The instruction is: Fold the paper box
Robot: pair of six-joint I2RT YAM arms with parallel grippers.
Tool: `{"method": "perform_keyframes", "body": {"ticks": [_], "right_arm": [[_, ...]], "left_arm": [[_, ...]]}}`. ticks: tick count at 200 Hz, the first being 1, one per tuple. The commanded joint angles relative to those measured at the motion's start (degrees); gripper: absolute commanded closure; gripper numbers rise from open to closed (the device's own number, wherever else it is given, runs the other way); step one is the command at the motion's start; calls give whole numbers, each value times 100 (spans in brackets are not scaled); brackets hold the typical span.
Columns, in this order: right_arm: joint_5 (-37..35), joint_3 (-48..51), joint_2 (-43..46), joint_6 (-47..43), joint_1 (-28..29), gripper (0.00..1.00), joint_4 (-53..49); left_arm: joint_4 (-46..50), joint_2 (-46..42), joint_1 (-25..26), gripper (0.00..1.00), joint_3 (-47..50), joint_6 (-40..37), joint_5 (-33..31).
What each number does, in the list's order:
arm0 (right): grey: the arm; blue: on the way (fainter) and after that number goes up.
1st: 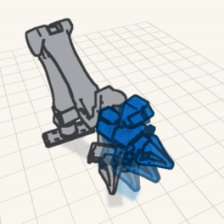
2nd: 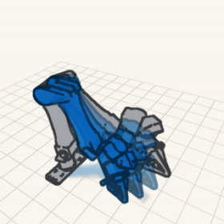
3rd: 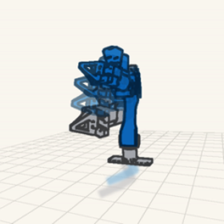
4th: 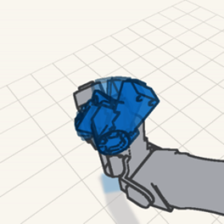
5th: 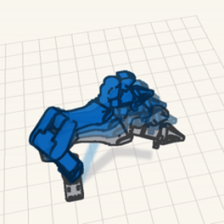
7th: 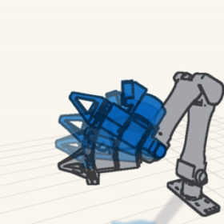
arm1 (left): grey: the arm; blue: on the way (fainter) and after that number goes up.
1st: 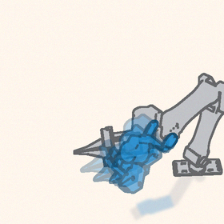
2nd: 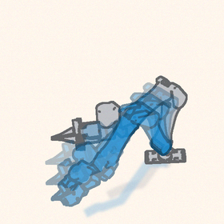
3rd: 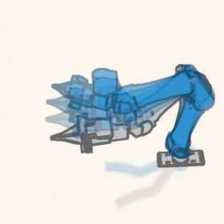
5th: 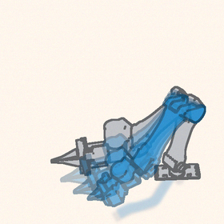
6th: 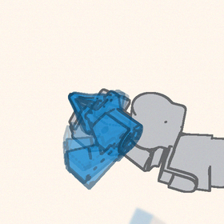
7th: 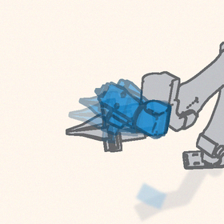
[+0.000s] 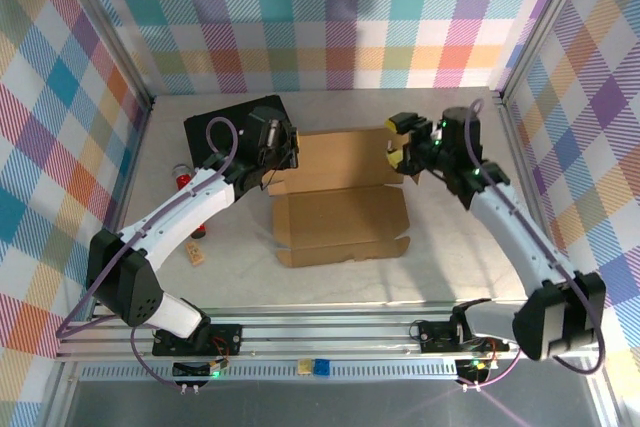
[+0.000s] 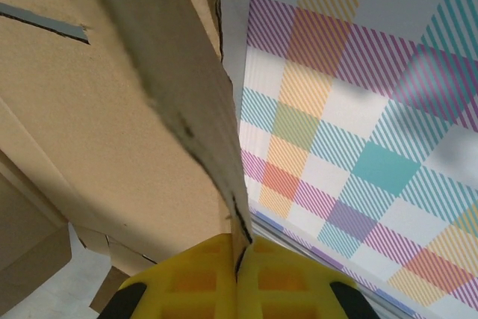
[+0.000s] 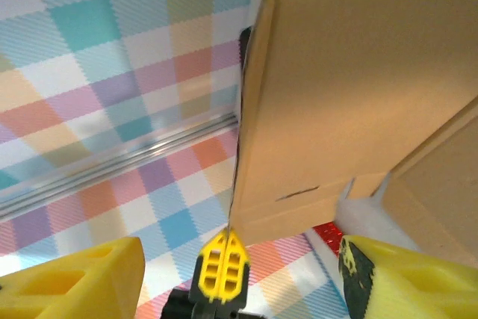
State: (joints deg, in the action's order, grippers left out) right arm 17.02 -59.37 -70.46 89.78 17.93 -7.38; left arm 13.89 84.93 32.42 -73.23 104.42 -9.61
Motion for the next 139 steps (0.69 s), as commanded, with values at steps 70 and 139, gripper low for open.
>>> {"method": "perform_keyframes", "body": {"ticks": [70,139], "right_arm": [[-942,-140,-1132,780,1074,38,2117],[-995,-830,-1896,429,1318,60,1901]], "left_arm": [[-273,-62,-70,100,98,-112,-46],[-299,-168,-70,100,235,-98,-61]]}}
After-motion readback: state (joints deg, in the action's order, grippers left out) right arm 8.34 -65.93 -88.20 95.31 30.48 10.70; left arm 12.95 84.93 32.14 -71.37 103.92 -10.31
